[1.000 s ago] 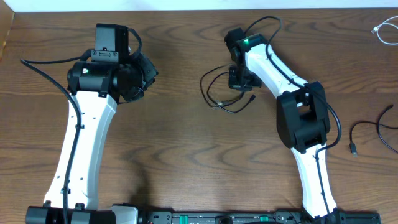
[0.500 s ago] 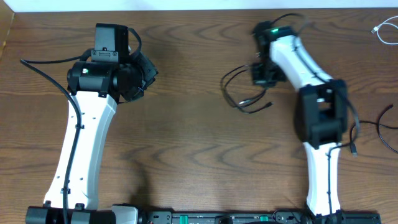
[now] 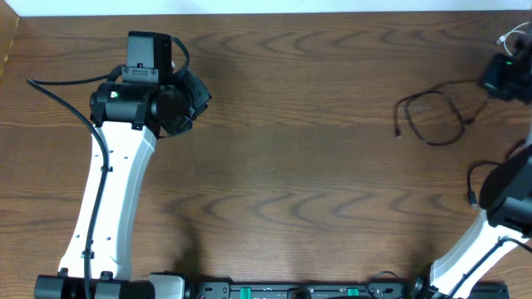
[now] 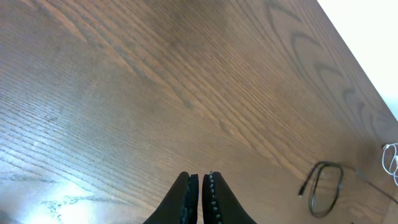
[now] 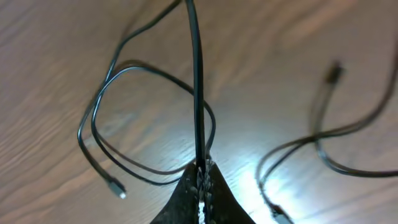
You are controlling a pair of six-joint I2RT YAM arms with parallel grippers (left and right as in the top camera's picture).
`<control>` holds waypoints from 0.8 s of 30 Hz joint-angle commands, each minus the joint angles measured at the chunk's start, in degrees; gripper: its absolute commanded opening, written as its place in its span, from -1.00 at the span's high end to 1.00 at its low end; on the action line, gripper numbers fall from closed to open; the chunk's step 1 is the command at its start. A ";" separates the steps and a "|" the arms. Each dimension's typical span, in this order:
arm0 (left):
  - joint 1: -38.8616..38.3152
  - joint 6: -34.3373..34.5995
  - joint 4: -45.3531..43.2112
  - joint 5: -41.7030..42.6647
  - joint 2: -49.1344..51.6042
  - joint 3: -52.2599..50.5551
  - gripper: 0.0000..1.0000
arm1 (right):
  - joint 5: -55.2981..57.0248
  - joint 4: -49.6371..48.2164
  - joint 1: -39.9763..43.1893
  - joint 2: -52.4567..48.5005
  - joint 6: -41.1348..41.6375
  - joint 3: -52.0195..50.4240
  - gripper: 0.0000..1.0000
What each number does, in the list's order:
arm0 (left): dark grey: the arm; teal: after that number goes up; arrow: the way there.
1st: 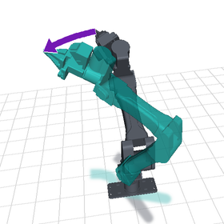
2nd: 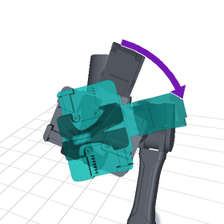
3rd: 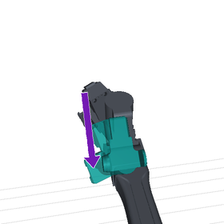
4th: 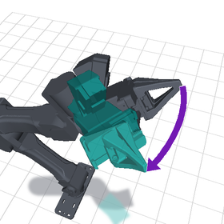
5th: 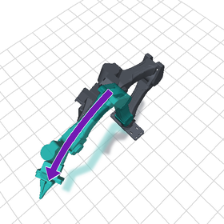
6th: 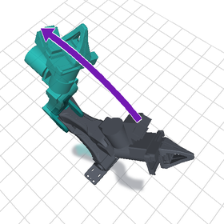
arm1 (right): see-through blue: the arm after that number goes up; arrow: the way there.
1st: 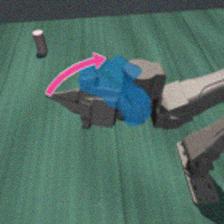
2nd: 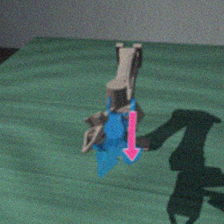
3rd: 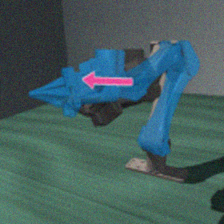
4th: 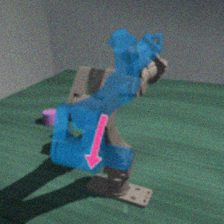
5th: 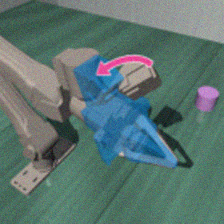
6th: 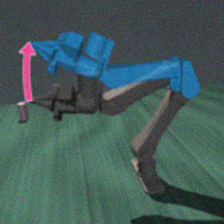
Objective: Untangle cables
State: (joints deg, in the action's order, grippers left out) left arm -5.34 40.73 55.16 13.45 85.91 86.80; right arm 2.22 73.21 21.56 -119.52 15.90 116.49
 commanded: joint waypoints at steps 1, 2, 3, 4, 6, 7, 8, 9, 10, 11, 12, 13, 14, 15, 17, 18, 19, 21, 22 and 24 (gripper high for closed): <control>0.13 0.28 0.09 0.28 -0.39 -0.35 0.80 | 2.14 -1.92 5.01 -0.09 4.02 0.04 0.98; 0.13 0.28 0.09 0.28 -0.39 -0.35 0.80 | 2.14 -2.86 6.64 -0.09 5.01 0.04 0.98; 0.13 0.28 0.09 0.28 -0.39 -0.35 0.80 | 2.14 -4.15 8.55 -0.09 6.21 0.04 0.98; 0.13 0.31 0.09 0.26 -0.39 -0.35 0.80 | 2.01 -5.33 9.97 -0.09 6.88 0.07 0.98; 0.13 0.31 0.07 0.26 -0.39 -0.35 0.80 | 0.28 -8.44 12.74 -0.09 7.23 0.24 0.98; 0.13 0.31 0.02 0.26 -0.39 -0.35 0.80 | -0.70 -9.88 13.94 -0.09 7.23 0.42 0.98; 0.13 0.31 -0.11 0.26 -0.39 -0.35 0.80 | -1.73 -11.52 15.21 -0.09 7.26 0.66 0.98; 0.13 0.31 -0.20 0.26 -0.39 -0.35 0.79 | -2.56 -13.07 16.28 -0.07 7.50 0.92 0.98; 0.13 0.31 -0.35 0.26 -0.39 -0.35 0.79 | -3.13 -14.25 17.11 -0.04 8.17 1.18 0.98; 0.13 0.31 -0.46 0.26 -0.39 -0.35 0.79 | -3.58 -15.52 18.03 -0.04 8.94 1.62 0.98; 0.13 0.31 -0.61 0.26 -0.39 -0.35 0.79 | -4.39 -16.85 18.84 -0.04 9.38 2.14 0.98; 0.13 0.31 -0.76 0.26 -0.39 -0.35 0.78 | -5.35 -17.99 19.43 -0.04 9.38 2.64 0.98; 0.13 0.31 -0.87 0.26 -0.39 -0.35 0.79 | -6.56 -19.41 19.87 -0.04 9.35 3.13 0.98; 0.13 0.31 -1.01 0.26 -0.39 -0.35 0.79 | -7.63 -21.05 20.11 -0.04 9.31 3.50 0.98; 0.13 0.31 -1.38 0.24 -0.39 -0.35 0.79 | -9.64 -25.05 20.06 -0.04 8.22 3.74 0.98; 0.13 0.31 -1.60 0.26 -0.35 -0.35 0.80 | -10.62 -26.62 19.89 -0.04 7.80 3.74 0.98; 0.13 0.31 -1.70 0.24 -0.35 -0.35 0.78 | -11.54 -28.65 19.37 -0.04 7.78 3.74 0.98; 0.13 0.31 -1.75 0.26 -0.31 -0.35 0.79 | -11.85 -30.58 18.47 -0.04 7.76 3.74 0.98; 0.13 0.31 -1.75 0.26 -0.31 -0.35 0.78 | -11.80 -31.43 17.75 -0.04 7.50 3.74 0.98; 0.13 0.31 -1.70 0.26 -0.28 -0.35 0.79 | -11.21 -31.89 16.52 -0.04 6.93 3.74 0.97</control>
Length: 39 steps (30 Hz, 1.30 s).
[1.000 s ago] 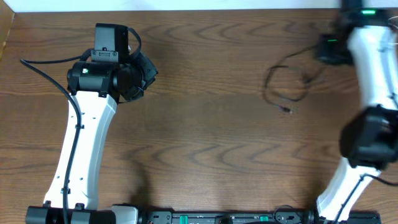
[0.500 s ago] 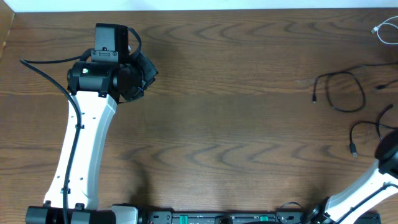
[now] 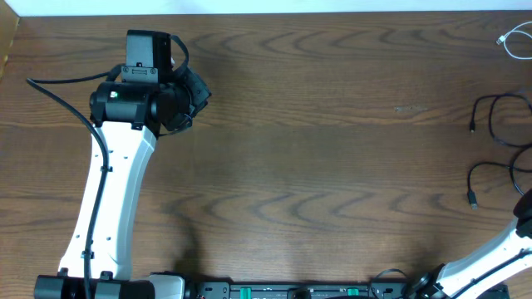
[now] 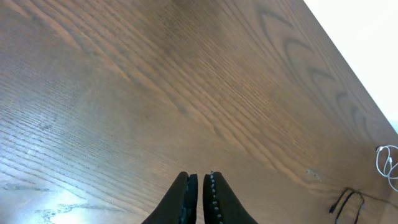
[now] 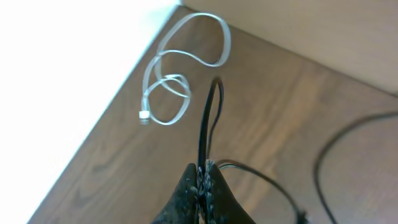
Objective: Untangle cables
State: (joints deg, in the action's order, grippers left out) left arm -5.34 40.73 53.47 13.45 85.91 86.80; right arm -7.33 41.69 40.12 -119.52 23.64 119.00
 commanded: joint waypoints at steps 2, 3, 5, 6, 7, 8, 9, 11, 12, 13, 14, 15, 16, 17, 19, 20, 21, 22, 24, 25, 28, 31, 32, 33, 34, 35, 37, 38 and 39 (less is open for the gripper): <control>0.13 0.31 0.00 0.26 -0.28 -0.35 0.79 | 1.11 0.76 -3.17 -0.04 -0.79 1.22 0.16; 0.13 0.31 0.00 0.26 -0.28 -0.35 0.79 | 2.62 1.42 -3.61 -0.04 -0.79 1.22 -0.52; 0.13 0.31 0.00 0.24 -0.28 -0.35 0.79 | 4.52 2.40 -4.22 -0.04 -0.81 1.22 -0.93; 0.13 0.28 0.00 0.26 -0.28 -0.35 0.78 | 5.07 3.04 -4.42 0.00 -0.85 1.22 -0.98; 0.13 0.31 0.00 0.26 -0.28 -0.35 0.79 | 4.98 4.22 -4.66 0.35 -0.98 1.22 -0.99; 0.13 0.31 0.00 0.26 -0.28 -0.35 0.79 | 4.66 4.81 -4.83 0.66 -1.01 1.22 -0.99; 0.13 0.31 0.00 0.26 -0.28 -0.35 0.78 | 3.93 5.79 -5.01 1.25 -1.11 1.22 -0.99; 0.13 0.28 0.02 0.26 -0.28 -0.35 0.78 | 1.09 7.74 -5.77 3.02 -2.75 1.22 -0.99; 0.13 0.28 0.02 0.26 -0.28 -0.35 0.78 | -0.33 9.05 -6.40 4.09 -3.67 1.22 -0.99; 0.13 0.28 0.02 0.26 -0.28 -0.35 0.78 | -1.07 9.92 -6.91 4.83 -4.13 1.22 -0.99; 0.13 0.28 0.04 0.24 -0.28 -0.35 0.78 | -1.95 11.39 -7.85 6.10 -4.90 1.22 -0.98; 0.13 0.26 0.04 0.24 -0.28 -0.35 0.78 | -2.80 12.74 -8.72 7.23 -5.73 1.22 -0.99; 0.13 0.28 0.07 0.24 -0.28 -0.35 0.78 | -3.74 14.10 -9.73 8.41 -6.56 1.22 -0.98; 0.13 0.31 0.20 0.24 -0.28 -0.35 0.74 | -5.25 15.74 -11.15 9.90 -8.09 1.22 -0.99; 0.13 0.31 0.26 0.24 -0.28 -0.35 0.08 | -7.54 19.21 -14.25 12.59 -11.32 1.22 -0.98; 0.13 0.28 0.26 0.24 -0.28 -0.35 -0.43 | -7.76 21.09 -16.13 13.90 -12.26 1.22 -0.99; 0.13 0.28 0.26 0.22 -0.28 -0.35 -0.62 | -7.58 22.91 -18.05 15.13 -13.25 1.22 -0.99; 0.13 0.28 0.26 0.04 -0.28 -0.35 -0.99 | -7.58 24.50 -19.91 16.11 -14.29 1.22 -0.98; 0.13 0.28 0.26 -0.92 -0.28 -0.35 -0.99 | -6.97 27.65 -24.00 18.12 -15.63 1.22 -0.99; 0.13 0.28 0.26 -1.03 -0.28 -0.35 -1.00 | -6.05 28.61 -25.46 18.86 -15.61 1.22 -0.99; 0.13 0.31 0.26 -1.01 -0.28 -0.35 -1.00 | -3.23 31.80 -31.65 22.53 -15.58 1.22 -0.99; 0.13 0.31 0.26 -1.01 -0.28 -0.35 -1.00 | -3.32 33.09 -35.15 25.92 -15.56 1.22 -0.99; 0.13 0.31 0.26 -1.01 -0.28 -0.35 -1.00 | -3.34 33.64 -36.00 26.95 -15.56 1.22 -0.98; 0.13 0.31 0.26 -1.01 -0.28 -0.35 -1.00 | -3.34 34.71 -36.98 28.22 -15.56 1.22 -0.98; 0.13 0.31 0.26 -1.01 -0.28 -0.35 -0.99 | -3.34 35.47 -37.55 29.00 -15.56 1.22 -0.99; 0.13 0.28 0.26 -1.01 -0.28 -0.35 -1.00 | -3.34 36.57 -38.34 30.18 -15.56 1.22 -0.99; 0.13 0.31 0.26 -1.01 -0.28 -0.35 -1.00 | -3.34 37.86 -39.10 31.67 -15.56 1.22 -0.99; 0.13 0.28 0.26 -1.01 -0.28 -0.35 -1.00 | -3.37 38.36 -39.36 32.33 -15.56 1.22 -0.99; 0.13 0.31 0.26 -1.01 -0.28 -0.35 -1.00 | -3.39 38.80 -39.50 32.85 -15.56 1.22 -0.99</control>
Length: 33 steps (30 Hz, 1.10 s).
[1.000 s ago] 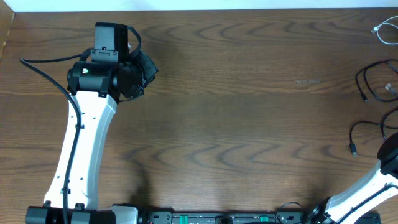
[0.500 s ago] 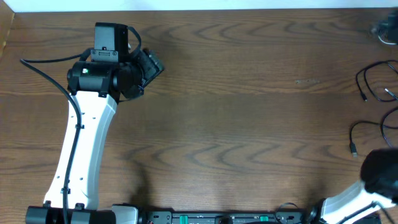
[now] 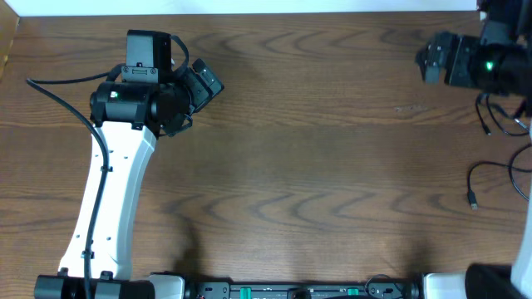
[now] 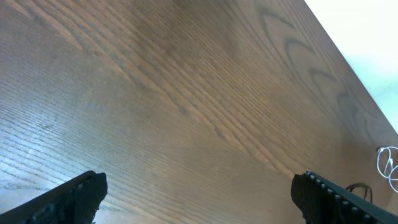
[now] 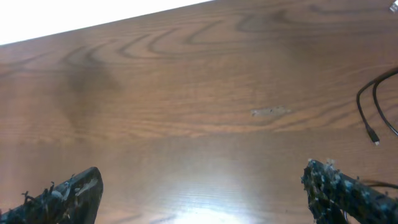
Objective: Untangle cables
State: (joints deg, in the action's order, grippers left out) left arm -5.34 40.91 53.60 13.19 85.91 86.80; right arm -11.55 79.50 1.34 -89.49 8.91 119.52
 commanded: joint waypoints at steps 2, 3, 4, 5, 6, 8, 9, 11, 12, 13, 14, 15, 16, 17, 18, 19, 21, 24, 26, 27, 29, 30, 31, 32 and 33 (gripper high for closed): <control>0.13 0.13 0.13 -0.74 -0.28 -0.35 -1.00 | 0.90 1.29 -0.70 3.69 -0.85 0.70 -0.99; 0.13 0.13 0.13 -0.74 -0.28 -0.35 -1.00 | 0.90 1.29 -0.68 4.02 -0.85 0.70 -0.98; 0.13 0.11 0.13 -0.74 -0.28 -0.35 -0.99 | 0.87 1.29 -0.68 4.20 -0.85 0.70 -0.99; 0.13 0.11 0.13 -0.74 -0.28 -0.35 -0.99 | 1.16 1.36 -0.68 4.22 -1.09 0.70 -0.99; 0.13 0.11 0.13 -0.74 -0.28 -0.35 -0.99 | 1.64 1.46 -0.68 4.22 -1.62 0.70 -0.98; 0.13 0.11 0.13 -0.74 -0.28 -0.35 -0.99 | 3.10 2.27 -0.59 4.20 -1.97 0.70 -0.99; 0.13 0.11 0.13 -0.74 -0.28 -0.35 -0.99 | 3.04 2.56 -0.59 4.20 -1.92 0.70 -0.98; 0.13 0.11 0.13 -0.74 -0.28 -0.35 -0.99 | 3.04 2.84 -0.59 4.20 -1.92 0.70 -0.99; 0.13 0.13 0.13 -0.74 -0.28 -0.35 -0.99 | 3.06 2.82 -0.59 4.20 -1.92 0.70 -0.99; 0.13 0.13 0.13 -0.74 -0.28 -0.35 -0.99 | 3.06 2.82 -0.59 4.20 -1.92 0.70 -0.99; 0.13 0.13 0.13 -0.74 -0.28 -0.35 -0.99 | 3.08 2.91 -0.59 4.20 -1.97 0.70 -0.99; 0.13 0.11 0.13 -0.74 -0.28 -0.35 -0.99 | 3.06 3.48 -0.59 4.20 -1.95 0.70 -0.99; 0.13 0.13 0.13 -0.74 -0.28 -0.35 -0.99 | 3.13 4.26 -0.59 4.20 -2.01 0.70 -0.98; 0.13 0.11 0.13 -0.74 -0.28 -0.35 -0.99 | 3.48 4.48 -0.59 4.13 -2.32 0.68 -0.99; 0.13 0.11 0.13 -0.74 -0.28 -0.35 -0.99 | 3.93 3.89 -0.59 3.91 -2.32 0.55 -0.99; 0.13 0.11 0.13 -0.74 -0.28 -0.35 -0.99 | 3.93 2.86 -0.59 4.09 -2.32 -0.04 -0.98; 0.13 0.11 0.13 -0.74 -0.28 -0.35 -0.99 | 4.31 -0.70 -0.96 5.51 -2.38 -2.34 -0.99; 0.13 0.13 0.13 -0.74 -0.28 -0.35 -0.99 | 5.55 -7.54 -2.23 9.51 -2.40 -8.96 -0.98; 0.13 0.11 0.13 -0.74 -0.28 -0.35 -0.99 | 6.82 -13.29 -3.17 13.44 -2.38 -15.58 -0.99; 0.13 0.11 0.13 -0.74 -0.28 -0.35 -0.99 | 7.28 -16.98 -3.52 16.26 -2.40 -20.17 -0.99; 0.13 0.11 0.13 -0.74 -0.28 -0.35 -0.99 | 7.65 -26.95 -3.91 24.52 -2.40 -33.03 -0.99; 0.13 0.13 0.13 -0.74 -0.28 -0.35 -0.99 | 8.35 -30.42 -3.93 27.96 -2.38 -37.92 -0.99; 0.13 0.13 0.13 -0.74 -0.28 -0.35 -0.99 | 9.16 -33.92 -4.02 31.54 -2.38 -42.93 -0.99; 0.13 0.13 0.13 -0.74 -0.28 -0.35 -0.99 | 9.88 -36.63 -4.02 34.38 -2.36 -46.90 -0.99; 0.13 0.13 0.13 -0.74 -0.28 -0.35 -0.99 | 10.62 -39.60 -4.02 37.83 -2.36 -51.41 -0.98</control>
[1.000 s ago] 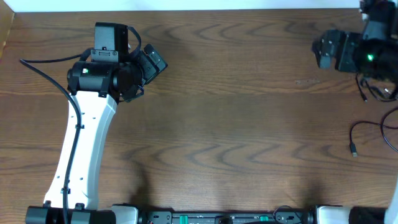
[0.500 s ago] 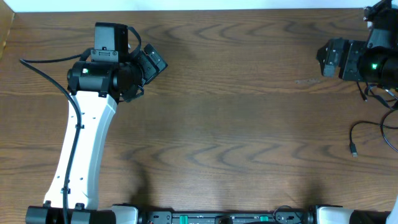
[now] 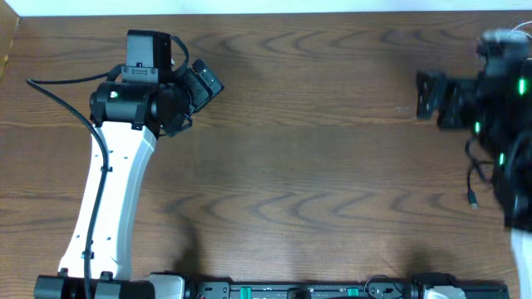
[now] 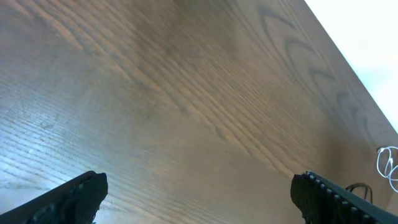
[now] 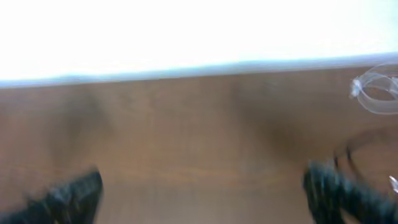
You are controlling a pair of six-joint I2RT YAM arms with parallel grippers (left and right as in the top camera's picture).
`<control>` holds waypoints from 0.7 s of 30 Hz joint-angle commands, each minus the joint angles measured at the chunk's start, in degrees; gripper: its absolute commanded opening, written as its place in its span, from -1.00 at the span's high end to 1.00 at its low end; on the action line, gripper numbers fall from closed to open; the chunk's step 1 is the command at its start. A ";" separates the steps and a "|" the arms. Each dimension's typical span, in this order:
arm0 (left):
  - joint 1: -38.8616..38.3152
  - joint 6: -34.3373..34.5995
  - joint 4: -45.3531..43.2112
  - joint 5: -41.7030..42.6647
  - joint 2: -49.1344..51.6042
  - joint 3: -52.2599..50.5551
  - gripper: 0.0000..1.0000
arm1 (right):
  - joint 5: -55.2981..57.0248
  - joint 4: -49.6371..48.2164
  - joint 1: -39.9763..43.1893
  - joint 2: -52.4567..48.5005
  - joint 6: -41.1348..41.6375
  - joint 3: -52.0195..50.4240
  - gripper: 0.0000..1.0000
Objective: Untangle cables
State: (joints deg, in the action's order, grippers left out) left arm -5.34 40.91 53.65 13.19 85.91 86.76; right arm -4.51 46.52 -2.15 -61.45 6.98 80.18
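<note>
Black cables [image 3: 475, 184] lie loose at the table's right edge, partly under my right arm; one connector end [image 3: 472, 199] shows. A thin white cable [image 5: 377, 92] lies coiled at the far right corner, apart from them. My right gripper [image 3: 431, 98] hangs open, blurred, over bare wood left of the cables. In its wrist view the right gripper [image 5: 202, 186] holds nothing, and a bit of black cable [image 5: 352, 147] shows beside the right finger. My left gripper [image 3: 198, 91] is open at the far left, and in its own view the left gripper [image 4: 199, 190] spans bare table.
The table's far edge [image 5: 186, 70] meets a white surface. From the left wrist view the white cable [image 4: 385, 163] and a bit of black cable [image 4: 357, 186] show far off at the right. The left arm's own black cable [image 3: 62, 98] loops near its base.
My right arm has shifted nearer the table's front, and its wrist camera now looks toward the far edge, blurred. Both grippers remain open. The left arm has not moved.
Both grippers were shut, the right one on a black cable over a tangle at the right. Then it held that cable at the far right corner near the white cable. Later both grippers were open and the black cables lay at the right edge, as they lie now.
</note>
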 commanded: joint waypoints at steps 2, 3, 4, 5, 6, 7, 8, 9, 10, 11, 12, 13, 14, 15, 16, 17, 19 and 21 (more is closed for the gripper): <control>0.13 0.13 0.09 -0.74 -0.28 -0.31 -0.99 | 5.31 -13.11 -0.52 17.84 -0.44 -22.05 -0.99; 0.13 0.13 0.09 -0.74 -0.28 -0.31 -0.99 | 5.73 -15.37 -0.52 20.70 -0.42 -25.62 -0.98; 0.13 0.11 0.09 -0.74 -0.28 -0.31 -0.99 | 5.92 -18.08 -0.52 24.37 -0.44 -30.01 -0.99; 0.13 0.13 0.09 -0.74 -0.28 -0.31 -0.99 | 5.92 -20.98 -0.55 28.22 -0.42 -34.77 -0.99; 0.13 0.13 0.09 -0.74 -0.28 -0.31 -0.99 | 5.88 -23.47 -0.52 31.23 -0.39 -38.62 -0.99; 0.13 0.11 0.09 -0.74 -0.28 -0.31 -0.99 | 5.88 -25.97 -0.52 34.05 -0.37 -42.32 -0.99; 0.13 0.11 0.09 -0.74 -0.28 -0.31 -0.99 | 5.86 -28.76 -0.52 37.07 0.07 -46.27 -0.99; 0.13 0.13 0.09 -0.74 -0.28 -0.31 -0.99 | 5.86 -31.17 -0.52 39.65 0.59 -49.66 -0.99; 0.13 0.13 0.09 -0.74 -0.28 -0.31 -0.99 | 5.86 -33.44 -0.52 41.92 1.18 -52.78 -0.99; 0.13 0.11 0.09 -0.74 -0.28 -0.31 -0.99 | 5.86 -35.69 -0.52 44.15 1.70 -55.89 -0.99; 0.13 0.11 0.09 -0.74 -0.28 -0.31 -0.99 | 5.86 -37.77 -0.52 46.60 2.27 -59.23 -0.99; 0.13 0.13 0.09 -0.74 -0.28 -0.31 -0.99 | 5.86 -39.54 -0.52 48.89 2.93 -62.40 -0.99; 0.13 0.11 0.09 -0.74 -0.28 -0.31 -0.99 | 5.88 -40.79 -0.52 50.47 3.32 -64.50 -0.99; 0.13 0.13 0.09 -0.76 -0.28 -0.31 -0.99 | 5.86 -41.81 -0.55 51.89 3.52 -66.40 -0.99; 0.13 0.13 0.09 -0.74 -0.28 -0.31 -0.99 | 5.86 -43.06 -0.57 53.51 3.72 -68.61 -0.99; 0.13 0.13 0.09 -0.74 -0.28 -0.28 -0.98 | 5.81 -44.11 -0.59 54.95 3.72 -70.58 -0.99; 0.13 0.11 0.09 -0.74 -0.28 -0.31 -0.99 | 5.66 -45.99 -0.68 56.94 3.72 -73.66 -0.98; 0.13 0.13 0.09 -0.74 -0.28 -0.31 -0.99 | 5.64 -47.47 -0.70 58.18 3.76 -75.97 -0.99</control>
State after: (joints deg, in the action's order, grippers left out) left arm -5.34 40.91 53.60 13.19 85.93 86.72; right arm 0.86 0.45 -2.17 -5.17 9.69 6.74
